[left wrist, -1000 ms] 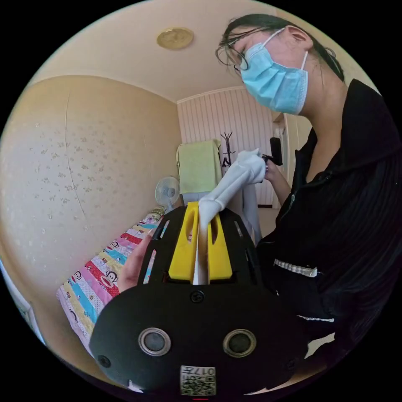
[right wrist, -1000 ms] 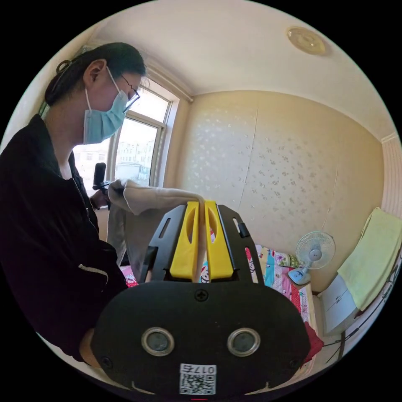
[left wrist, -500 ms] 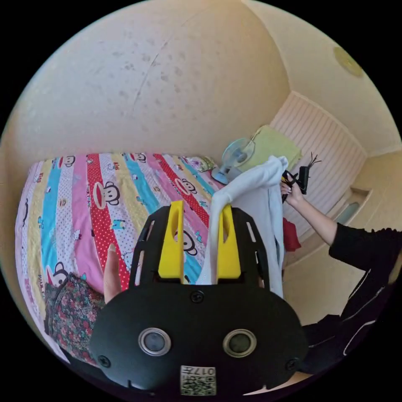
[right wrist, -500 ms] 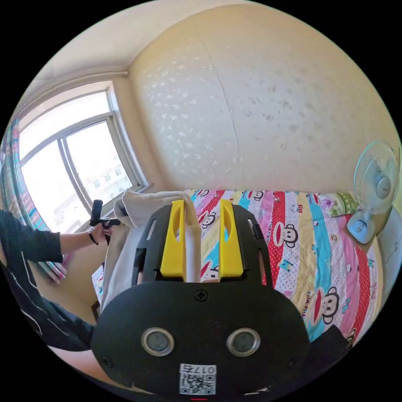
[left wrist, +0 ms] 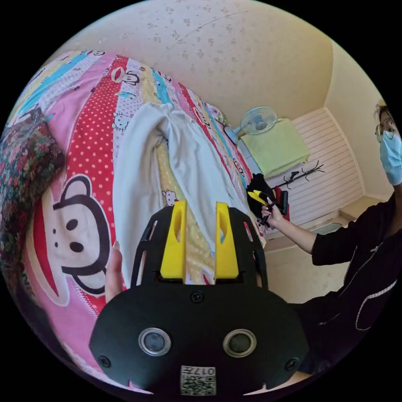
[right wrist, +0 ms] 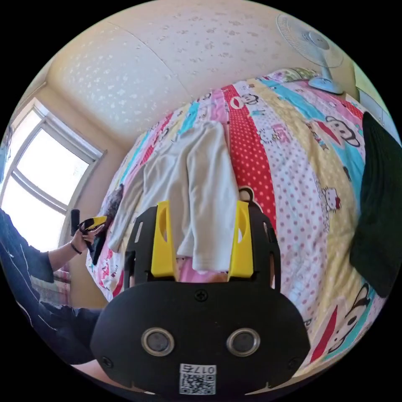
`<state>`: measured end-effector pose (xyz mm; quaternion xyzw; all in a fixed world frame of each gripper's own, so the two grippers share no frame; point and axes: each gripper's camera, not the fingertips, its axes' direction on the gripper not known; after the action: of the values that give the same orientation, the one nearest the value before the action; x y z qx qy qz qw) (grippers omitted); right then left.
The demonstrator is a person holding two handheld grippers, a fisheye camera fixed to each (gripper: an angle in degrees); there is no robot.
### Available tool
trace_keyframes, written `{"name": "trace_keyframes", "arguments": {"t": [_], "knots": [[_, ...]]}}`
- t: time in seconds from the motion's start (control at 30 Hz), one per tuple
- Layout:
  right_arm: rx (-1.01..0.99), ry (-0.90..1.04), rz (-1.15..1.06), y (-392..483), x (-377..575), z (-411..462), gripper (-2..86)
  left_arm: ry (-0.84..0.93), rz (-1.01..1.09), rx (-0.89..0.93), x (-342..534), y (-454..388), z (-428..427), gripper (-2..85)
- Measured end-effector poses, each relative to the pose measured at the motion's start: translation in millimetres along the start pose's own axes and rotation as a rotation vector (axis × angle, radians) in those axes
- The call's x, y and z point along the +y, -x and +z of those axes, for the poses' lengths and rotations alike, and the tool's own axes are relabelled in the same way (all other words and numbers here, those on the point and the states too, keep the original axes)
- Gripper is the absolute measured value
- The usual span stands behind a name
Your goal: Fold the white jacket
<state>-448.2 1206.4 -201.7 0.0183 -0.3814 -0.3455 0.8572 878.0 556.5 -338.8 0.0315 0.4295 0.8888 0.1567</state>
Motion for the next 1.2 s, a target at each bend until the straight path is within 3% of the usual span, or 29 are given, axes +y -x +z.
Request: {"name": "trace_keyframes", "arguments": {"t": [0.17,0.2,0.27,0.4,0.63,0.73,0.8,0.93,1.1,1.2], "knots": [[0.098,0.146,0.012,-26,15,-2,15.8,-0.032,-0.092,0.095,75,-23,64,10.9],[0.105,0.207,0.013,-33,8,-3,10.8,-0.034,-0.098,0.098,79,-24,72,10.9],[0.16,0.192,0.0,-38,-5,-25,6.7,-0.042,-0.097,0.143,90,-30,98,10.5],[0.074,0.174,-0.152,-44,-62,-110,4.7,-0.024,-0.108,0.187,102,-36,126,9.7],[0.344,0.051,-0.181,-101,-190,-267,6.7,-0.104,-0.127,0.112,114,-38,132,11.7],[0.144,-0.025,-0.095,-118,-204,-294,7.9,-0.121,-0.149,0.105,116,-33,136,12.3],[0.079,-0.055,-0.099,-110,-197,-292,9.3,-0.112,-0.168,0.091,118,-30,144,12.6],[0.026,0.086,-0.142,-93,-171,-243,11.9,-0.106,-0.186,0.07,118,-29,168,13.3],[0.191,0.171,-0.015,-129,-151,-215,10.8,0.007,-0.242,-0.065,107,-25,201,13.7],[0.027,0.176,0.097,-159,-143,-214,7.8,0.049,-0.25,-0.107,100,-26,210,12.8]]}}
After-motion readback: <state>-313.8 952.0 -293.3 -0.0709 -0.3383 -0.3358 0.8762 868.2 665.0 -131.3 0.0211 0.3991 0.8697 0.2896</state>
